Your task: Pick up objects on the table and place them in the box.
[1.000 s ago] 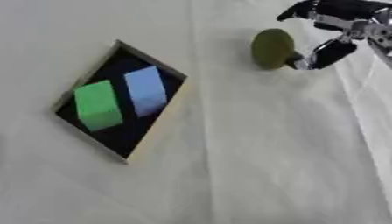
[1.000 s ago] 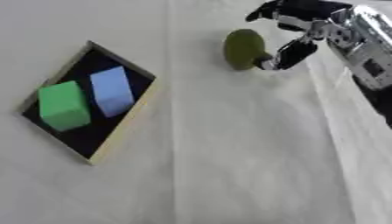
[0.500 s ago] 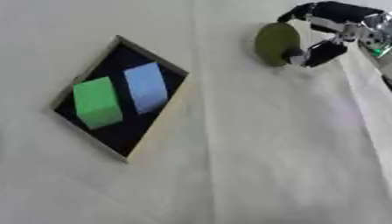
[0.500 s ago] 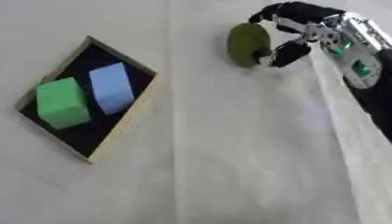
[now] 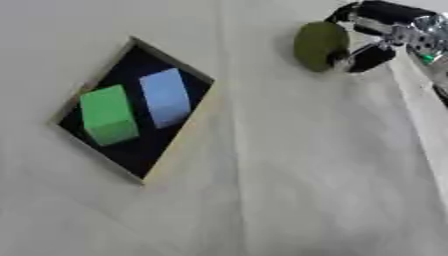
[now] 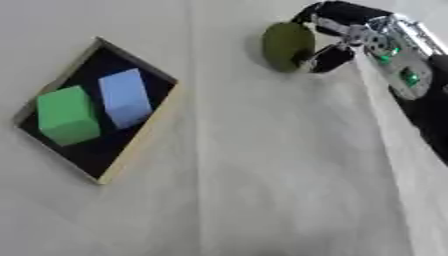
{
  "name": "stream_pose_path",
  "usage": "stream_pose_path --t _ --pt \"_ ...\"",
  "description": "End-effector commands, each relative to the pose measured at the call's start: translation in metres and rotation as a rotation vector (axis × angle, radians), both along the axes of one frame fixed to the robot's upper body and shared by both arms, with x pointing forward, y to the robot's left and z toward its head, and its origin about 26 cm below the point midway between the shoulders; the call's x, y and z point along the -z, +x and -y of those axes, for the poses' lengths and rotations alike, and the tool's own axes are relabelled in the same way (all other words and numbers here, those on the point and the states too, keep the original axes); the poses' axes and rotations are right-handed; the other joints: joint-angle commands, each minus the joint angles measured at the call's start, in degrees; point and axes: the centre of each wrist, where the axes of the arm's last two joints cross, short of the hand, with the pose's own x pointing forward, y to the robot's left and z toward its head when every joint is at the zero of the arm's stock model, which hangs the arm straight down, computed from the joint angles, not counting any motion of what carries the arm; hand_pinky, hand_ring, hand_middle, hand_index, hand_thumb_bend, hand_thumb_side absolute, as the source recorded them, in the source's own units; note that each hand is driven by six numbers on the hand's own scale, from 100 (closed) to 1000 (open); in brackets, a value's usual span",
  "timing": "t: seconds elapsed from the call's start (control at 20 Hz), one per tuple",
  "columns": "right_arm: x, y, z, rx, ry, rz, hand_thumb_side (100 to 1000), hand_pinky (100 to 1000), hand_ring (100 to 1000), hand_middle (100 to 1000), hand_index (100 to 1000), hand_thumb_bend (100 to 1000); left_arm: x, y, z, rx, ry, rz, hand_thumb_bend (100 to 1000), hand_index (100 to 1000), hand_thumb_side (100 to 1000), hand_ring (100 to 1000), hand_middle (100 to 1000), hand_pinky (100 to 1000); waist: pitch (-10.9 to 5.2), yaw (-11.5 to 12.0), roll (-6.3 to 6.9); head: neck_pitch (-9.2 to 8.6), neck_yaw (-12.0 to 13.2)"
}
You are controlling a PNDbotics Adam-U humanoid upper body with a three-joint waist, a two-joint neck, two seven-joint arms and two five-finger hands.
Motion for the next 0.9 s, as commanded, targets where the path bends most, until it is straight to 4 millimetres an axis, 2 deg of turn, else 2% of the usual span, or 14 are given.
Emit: stream_pose_path --t 0.05,0.15,0.2,0.4,0.9 --pt "-0.016 -0.006 0.000 -0.019 0.034 0.074 100 846 749 580 697 132 -0.008 -0.003 -0.001 0.001 0.015 0.024 260 809 783 800 775 764 -0.46 0.0 0.58 -0.28 0.0" --pt "-0.020 -0.011 -0.004 -0.054 0.063 0.114 100 828 691 528 645 100 -0.008 -0.003 -0.001 0.000 0.016 0.024 260 809 782 800 775 764 -0.63 0.0 0.62 -0.25 0.0" --pt "-0.021 -0.013 -0.005 -0.067 0.077 0.131 100 825 674 515 633 112 -0.008 -0.003 -0.001 0.000 0.015 0.024 260 809 781 800 775 764 -0.71 0.0 0.64 -0.25 0.0" --pt "-0.032 -0.024 -0.011 -0.124 0.138 0.213 100 823 642 489 610 100 -0.008 -0.003 -0.002 -0.001 0.016 0.024 260 809 777 800 774 764 -1.17 -0.2 0.74 -0.12 0.1" --pt "-0.060 -0.052 -0.036 -0.253 0.238 0.309 100 838 637 484 609 100 -0.008 -0.003 -0.002 -0.001 0.018 0.021 262 810 769 799 774 765 -2.33 -0.2 0.93 0.24 0.3"
